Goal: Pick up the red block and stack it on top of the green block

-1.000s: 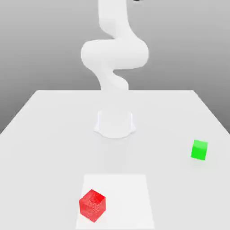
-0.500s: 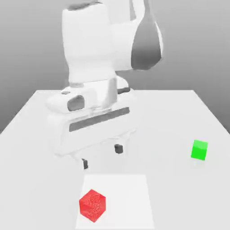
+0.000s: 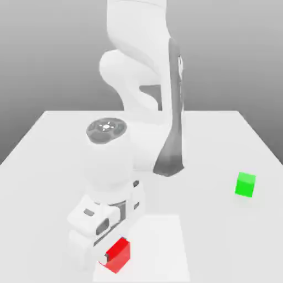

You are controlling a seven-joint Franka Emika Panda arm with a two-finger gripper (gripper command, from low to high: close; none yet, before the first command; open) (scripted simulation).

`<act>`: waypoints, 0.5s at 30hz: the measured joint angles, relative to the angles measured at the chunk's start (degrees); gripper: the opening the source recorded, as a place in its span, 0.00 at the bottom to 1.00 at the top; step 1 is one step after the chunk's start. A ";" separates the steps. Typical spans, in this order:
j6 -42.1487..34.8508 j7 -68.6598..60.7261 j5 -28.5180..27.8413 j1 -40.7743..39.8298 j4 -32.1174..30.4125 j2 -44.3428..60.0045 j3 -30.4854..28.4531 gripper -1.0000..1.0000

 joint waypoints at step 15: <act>-9.24 8.91 -8.15 20.59 -8.50 -17.68 8.60 0.00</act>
